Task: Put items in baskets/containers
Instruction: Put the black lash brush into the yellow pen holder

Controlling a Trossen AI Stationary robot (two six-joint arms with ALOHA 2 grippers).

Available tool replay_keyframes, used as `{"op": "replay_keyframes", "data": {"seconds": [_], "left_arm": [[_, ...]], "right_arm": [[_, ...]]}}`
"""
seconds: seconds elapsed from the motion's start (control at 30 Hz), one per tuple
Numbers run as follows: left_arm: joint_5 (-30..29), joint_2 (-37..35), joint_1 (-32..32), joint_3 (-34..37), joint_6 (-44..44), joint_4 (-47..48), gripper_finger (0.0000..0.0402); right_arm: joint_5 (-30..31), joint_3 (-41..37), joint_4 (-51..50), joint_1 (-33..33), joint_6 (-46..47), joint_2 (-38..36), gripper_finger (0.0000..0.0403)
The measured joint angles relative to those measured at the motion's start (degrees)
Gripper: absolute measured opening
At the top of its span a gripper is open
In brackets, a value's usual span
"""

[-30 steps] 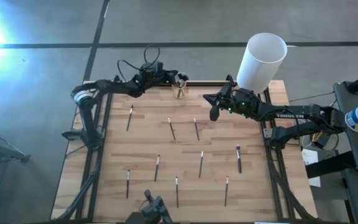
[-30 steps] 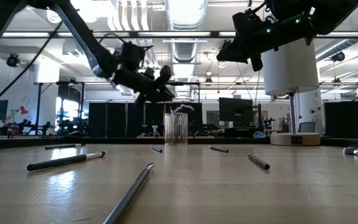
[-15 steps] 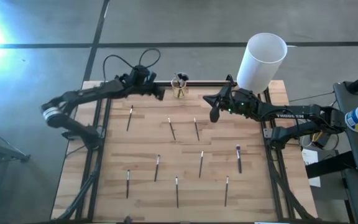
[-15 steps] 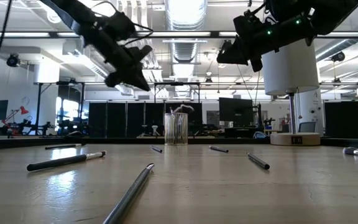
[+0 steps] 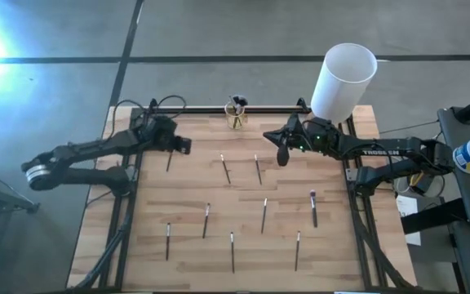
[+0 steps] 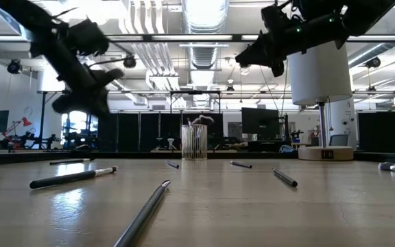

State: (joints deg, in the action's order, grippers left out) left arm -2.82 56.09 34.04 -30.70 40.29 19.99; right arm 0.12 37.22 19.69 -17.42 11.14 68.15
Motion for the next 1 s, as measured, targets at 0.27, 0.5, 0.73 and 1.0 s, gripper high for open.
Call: {"op": "replay_keyframes", "data": {"seconds": [0.27,0.5,0.73,1.0], "left_arm": [[-1.9,2.2,5.4,0.8,1.8,2.9,0.0026],[-5.3,10.2,10.7,-1.2,-0.4,7.0,0.008],[-5.2,17.5,12.4,-1.2,-2.7,0.1,0.0096],[-6.4,21.4,13.9,-1.2,-2.8,-3.5,0.0096]], "right_arm": [[3.1,3.9,-3.1,0.9,0.3,0.3,0.0008],[3.1,7.9,-4.5,1.0,0.4,5.0,0.0008],[2.9,12.8,-4.5,1.9,0.3,11.4,0.0008],[2.5,17.2,-4.5,3.2,0.2,16.7,0.0008]]}}
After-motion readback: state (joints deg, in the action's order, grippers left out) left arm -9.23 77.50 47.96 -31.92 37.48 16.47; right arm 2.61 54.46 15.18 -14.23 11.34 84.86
